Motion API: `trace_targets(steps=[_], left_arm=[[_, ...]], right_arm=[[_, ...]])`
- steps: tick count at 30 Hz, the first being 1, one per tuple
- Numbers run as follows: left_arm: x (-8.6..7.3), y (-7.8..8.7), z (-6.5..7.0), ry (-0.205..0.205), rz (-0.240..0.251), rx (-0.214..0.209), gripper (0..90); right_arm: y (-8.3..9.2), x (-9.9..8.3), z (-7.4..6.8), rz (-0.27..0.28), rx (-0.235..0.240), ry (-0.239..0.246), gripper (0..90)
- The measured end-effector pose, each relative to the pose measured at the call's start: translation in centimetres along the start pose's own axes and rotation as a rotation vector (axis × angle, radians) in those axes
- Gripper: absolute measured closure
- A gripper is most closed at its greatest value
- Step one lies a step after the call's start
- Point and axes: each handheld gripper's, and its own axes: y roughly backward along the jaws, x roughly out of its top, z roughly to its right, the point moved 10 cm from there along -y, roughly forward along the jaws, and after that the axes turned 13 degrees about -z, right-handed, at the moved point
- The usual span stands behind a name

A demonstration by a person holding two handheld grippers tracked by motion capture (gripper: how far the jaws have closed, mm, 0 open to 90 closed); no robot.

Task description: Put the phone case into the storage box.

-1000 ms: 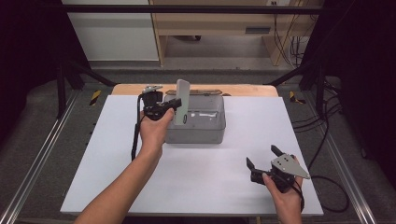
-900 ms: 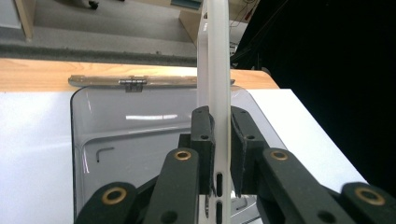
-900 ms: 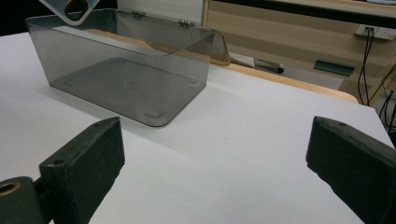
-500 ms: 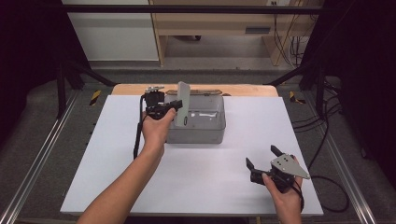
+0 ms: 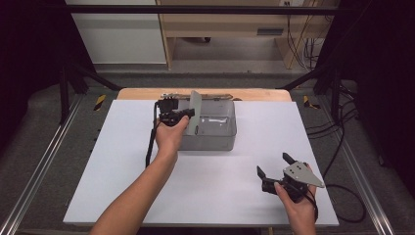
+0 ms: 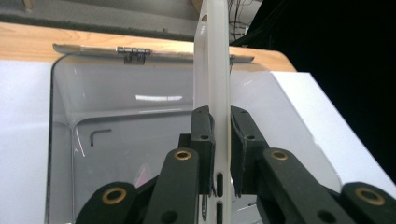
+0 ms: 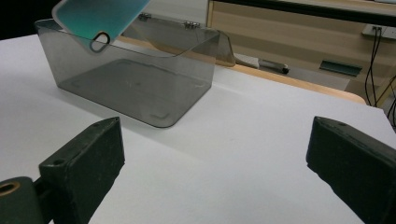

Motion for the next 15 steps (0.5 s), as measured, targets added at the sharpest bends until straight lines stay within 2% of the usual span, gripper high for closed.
trace_targets(steps=[5,9,15], left_arm=[[-0.3,-1.1,-0.4,0.002,-0.019,0.014,81.0],[-0.7,-2.0,-0.7,0.023,-0.040,0.011,81.0],[-1.2,-3.1,-1.3,0.025,-0.068,0.024,81.0]], right_arm=[[0.0,0.0,-0.1,0.001,0.006,0.002,4.6],[-0.1,0.0,-0.2,-0.003,0.011,0.004,4.6],[-0.1,0.0,-0.1,-0.004,0.013,0.001,4.6]])
